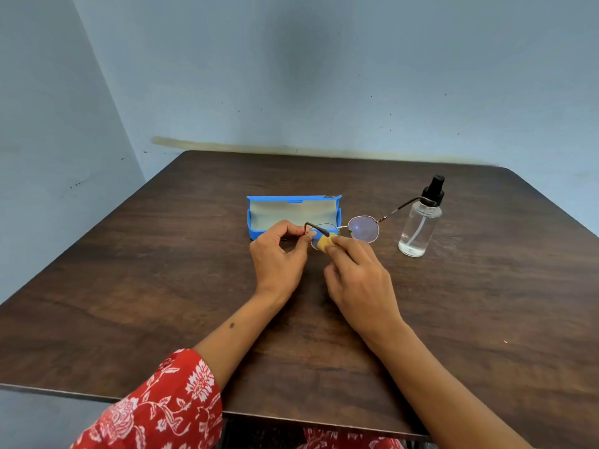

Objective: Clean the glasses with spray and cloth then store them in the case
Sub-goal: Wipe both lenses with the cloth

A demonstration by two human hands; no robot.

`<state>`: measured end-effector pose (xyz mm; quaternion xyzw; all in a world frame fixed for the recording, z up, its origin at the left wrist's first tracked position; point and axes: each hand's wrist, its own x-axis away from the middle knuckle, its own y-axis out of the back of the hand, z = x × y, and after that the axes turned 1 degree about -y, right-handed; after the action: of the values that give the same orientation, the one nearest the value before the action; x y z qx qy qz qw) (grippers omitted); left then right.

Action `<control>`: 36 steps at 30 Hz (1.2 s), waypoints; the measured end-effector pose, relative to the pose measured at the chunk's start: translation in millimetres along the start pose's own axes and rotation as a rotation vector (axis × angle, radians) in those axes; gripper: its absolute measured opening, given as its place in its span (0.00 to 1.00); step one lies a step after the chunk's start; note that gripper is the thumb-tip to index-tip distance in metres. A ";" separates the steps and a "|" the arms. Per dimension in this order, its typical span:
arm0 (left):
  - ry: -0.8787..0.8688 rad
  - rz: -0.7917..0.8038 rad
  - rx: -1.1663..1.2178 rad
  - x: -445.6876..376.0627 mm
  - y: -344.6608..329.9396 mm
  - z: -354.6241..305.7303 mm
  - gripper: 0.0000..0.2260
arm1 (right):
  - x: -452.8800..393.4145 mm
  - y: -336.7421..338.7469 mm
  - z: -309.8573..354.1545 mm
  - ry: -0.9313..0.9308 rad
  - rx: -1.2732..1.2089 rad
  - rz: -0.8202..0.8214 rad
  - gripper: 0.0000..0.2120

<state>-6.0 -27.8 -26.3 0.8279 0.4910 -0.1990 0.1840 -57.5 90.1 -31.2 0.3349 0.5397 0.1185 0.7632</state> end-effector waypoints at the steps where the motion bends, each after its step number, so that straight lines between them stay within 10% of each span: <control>1: -0.001 0.000 0.002 0.1 -0.3 0.0 0.06 | -0.2 -0.5 0.3 0.003 0.000 0.003 0.15; 36: -0.025 -0.006 -0.006 0.1 -0.6 1.6 0.05 | 1.0 -1.2 -2.0 -0.043 -0.050 -0.044 0.14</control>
<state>-6.7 -28.3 -27.8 0.8235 0.4916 -0.2083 0.1920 -59.2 90.5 -33.1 0.3062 0.5275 0.1077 0.7851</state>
